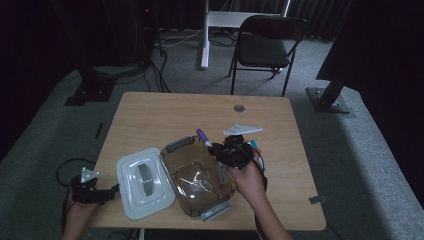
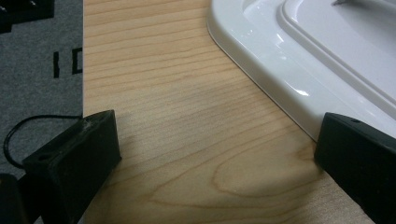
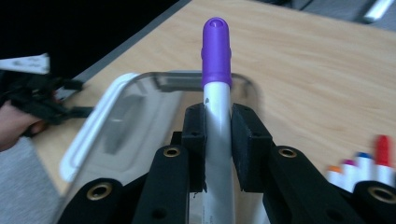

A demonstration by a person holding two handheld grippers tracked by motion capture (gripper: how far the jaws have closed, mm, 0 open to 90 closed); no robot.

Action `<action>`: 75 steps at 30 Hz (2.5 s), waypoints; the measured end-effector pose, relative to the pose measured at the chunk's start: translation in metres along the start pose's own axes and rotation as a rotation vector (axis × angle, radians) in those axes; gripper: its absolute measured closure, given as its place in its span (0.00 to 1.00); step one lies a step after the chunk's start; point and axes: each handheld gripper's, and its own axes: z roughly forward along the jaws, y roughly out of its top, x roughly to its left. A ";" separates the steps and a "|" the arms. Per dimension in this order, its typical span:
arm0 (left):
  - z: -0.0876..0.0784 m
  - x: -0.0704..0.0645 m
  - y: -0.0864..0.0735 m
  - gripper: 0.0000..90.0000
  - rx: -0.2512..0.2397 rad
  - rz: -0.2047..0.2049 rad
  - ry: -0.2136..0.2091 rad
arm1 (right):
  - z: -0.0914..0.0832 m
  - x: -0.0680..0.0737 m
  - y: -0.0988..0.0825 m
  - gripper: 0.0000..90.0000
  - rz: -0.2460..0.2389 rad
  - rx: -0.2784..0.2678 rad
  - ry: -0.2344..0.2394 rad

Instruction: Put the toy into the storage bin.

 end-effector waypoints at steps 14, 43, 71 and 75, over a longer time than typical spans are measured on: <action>0.000 0.000 0.000 0.01 0.003 0.003 -0.001 | 0.041 0.039 -0.006 0.85 -0.038 0.106 0.051; 0.000 0.000 0.000 0.01 -0.001 0.003 0.001 | 0.105 0.059 -0.024 0.85 -0.089 0.435 0.139; 0.000 0.000 0.000 0.01 0.000 0.003 0.000 | 0.148 0.061 -0.038 0.83 -0.128 0.733 0.158; 0.000 0.000 0.000 0.01 0.000 0.003 0.000 | 0.149 0.061 -0.039 0.79 -0.130 0.741 0.144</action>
